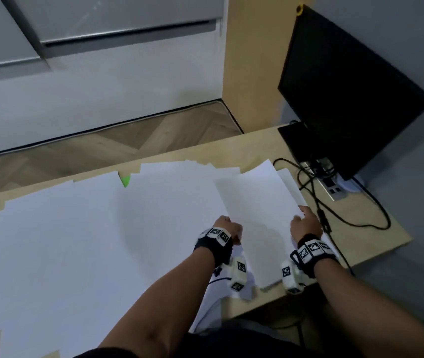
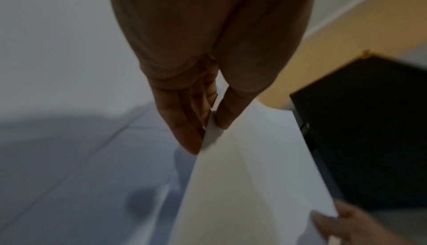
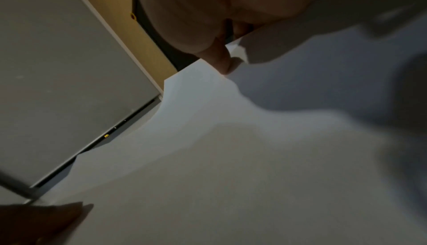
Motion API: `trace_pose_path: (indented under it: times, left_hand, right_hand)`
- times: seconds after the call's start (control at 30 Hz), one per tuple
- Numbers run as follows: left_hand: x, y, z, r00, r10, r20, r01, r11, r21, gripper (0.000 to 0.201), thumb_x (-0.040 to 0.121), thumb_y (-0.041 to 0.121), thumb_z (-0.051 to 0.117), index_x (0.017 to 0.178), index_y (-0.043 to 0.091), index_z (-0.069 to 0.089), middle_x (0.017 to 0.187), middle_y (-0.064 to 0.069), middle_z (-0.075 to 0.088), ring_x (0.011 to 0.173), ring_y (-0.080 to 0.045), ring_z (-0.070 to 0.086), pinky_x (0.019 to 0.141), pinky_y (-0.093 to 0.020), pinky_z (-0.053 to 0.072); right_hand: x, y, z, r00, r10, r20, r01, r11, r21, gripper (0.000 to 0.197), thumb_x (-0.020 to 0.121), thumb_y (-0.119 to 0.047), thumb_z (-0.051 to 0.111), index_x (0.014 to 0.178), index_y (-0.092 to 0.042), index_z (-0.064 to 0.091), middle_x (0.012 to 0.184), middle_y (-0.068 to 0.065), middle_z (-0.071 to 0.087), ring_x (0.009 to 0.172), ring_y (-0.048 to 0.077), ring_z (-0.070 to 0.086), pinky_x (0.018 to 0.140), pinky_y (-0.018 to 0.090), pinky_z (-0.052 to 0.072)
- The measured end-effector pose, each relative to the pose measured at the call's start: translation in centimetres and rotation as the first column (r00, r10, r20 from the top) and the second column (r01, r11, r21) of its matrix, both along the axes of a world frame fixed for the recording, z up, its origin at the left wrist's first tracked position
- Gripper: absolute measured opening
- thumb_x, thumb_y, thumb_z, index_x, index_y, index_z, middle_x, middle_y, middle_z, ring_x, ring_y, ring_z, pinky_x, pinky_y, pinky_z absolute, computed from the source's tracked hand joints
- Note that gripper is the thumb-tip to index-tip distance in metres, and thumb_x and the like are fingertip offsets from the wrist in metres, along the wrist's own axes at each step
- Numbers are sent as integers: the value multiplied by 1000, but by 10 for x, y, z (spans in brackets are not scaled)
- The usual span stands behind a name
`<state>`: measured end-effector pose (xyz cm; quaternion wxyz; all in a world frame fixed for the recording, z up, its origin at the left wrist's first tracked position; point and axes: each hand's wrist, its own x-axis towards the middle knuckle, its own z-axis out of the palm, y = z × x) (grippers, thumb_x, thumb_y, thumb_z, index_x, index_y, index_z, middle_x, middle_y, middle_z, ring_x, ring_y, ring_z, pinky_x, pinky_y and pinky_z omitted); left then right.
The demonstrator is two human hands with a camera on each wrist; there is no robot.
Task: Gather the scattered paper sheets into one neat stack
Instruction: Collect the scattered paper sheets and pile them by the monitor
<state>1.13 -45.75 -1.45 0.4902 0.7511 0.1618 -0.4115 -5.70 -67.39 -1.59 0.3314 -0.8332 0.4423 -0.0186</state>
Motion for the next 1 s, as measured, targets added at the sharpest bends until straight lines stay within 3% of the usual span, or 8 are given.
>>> trace_pose_path:
  times: [0.1,0.2,0.3,0.4,0.53,0.63,0.83,1.0]
  left_hand:
    - [3,-33,-41,994,-109,20,107,989,104,34,47,8,67,76,12,49,77,-16,65,70,-31,66,76,-50,59]
    - [-3,-46,-30,990,-129,57,118,980,163,27,54,14,68,76,17,52,87,-12,71,81,-31,71,72,-38,58]
    - [-6,-52,-14,994,-62,88,49,989,137,21,73,12,67,91,17,58,99,-7,72,81,-26,68,69,-29,56]
    - [-3,-56,-17,995,26,99,-37,993,114,36,83,8,65,116,19,57,115,-7,67,83,-22,62,69,-21,47]
    - [-2,-62,-22,993,-8,120,-8,991,132,43,85,13,65,127,17,54,125,-7,63,97,-24,65,80,-26,53]
    - [-3,-66,-24,967,-174,183,123,957,261,48,86,20,63,132,11,51,132,-9,56,115,-27,58,88,-28,48]
    - [-6,-72,-22,927,-327,183,253,907,337,50,84,30,64,125,6,51,130,-11,43,108,-31,57,81,-32,47]
    - [0,-43,-21,929,-252,272,178,947,269,62,86,29,65,142,10,44,139,-10,45,125,-28,51,96,-31,43]
  right_hand:
    - [-5,-30,-11,1000,-19,8,19,1000,15,40,99,-11,44,138,-18,53,139,17,51,122,39,52,100,44,45]
    - [-3,-48,-22,1000,8,-4,-8,999,-31,42,98,-11,46,139,-18,53,137,19,51,122,40,51,101,47,45]
    - [1,-57,-33,998,21,-52,-24,998,-55,42,98,-10,48,139,-18,53,132,23,52,120,42,51,100,51,45]
    - [4,-63,-40,998,-24,-56,22,999,-34,41,97,-9,50,137,-15,54,133,21,53,122,41,50,99,50,46]
    - [4,-69,-44,990,-35,-137,28,998,-57,41,98,-14,49,139,-17,51,134,20,51,121,40,50,99,49,45]
    - [4,-71,-44,969,-5,-247,-31,990,-141,42,98,-19,49,140,-22,49,131,20,49,121,38,48,100,48,42]
    - [3,-61,-45,945,-8,-327,-39,990,-136,53,95,-22,52,146,-19,38,139,20,40,127,38,40,104,51,37]
    - [10,-33,-38,988,-2,-156,-31,977,-212,60,90,-20,54,147,-14,34,148,18,38,135,37,34,112,52,28]
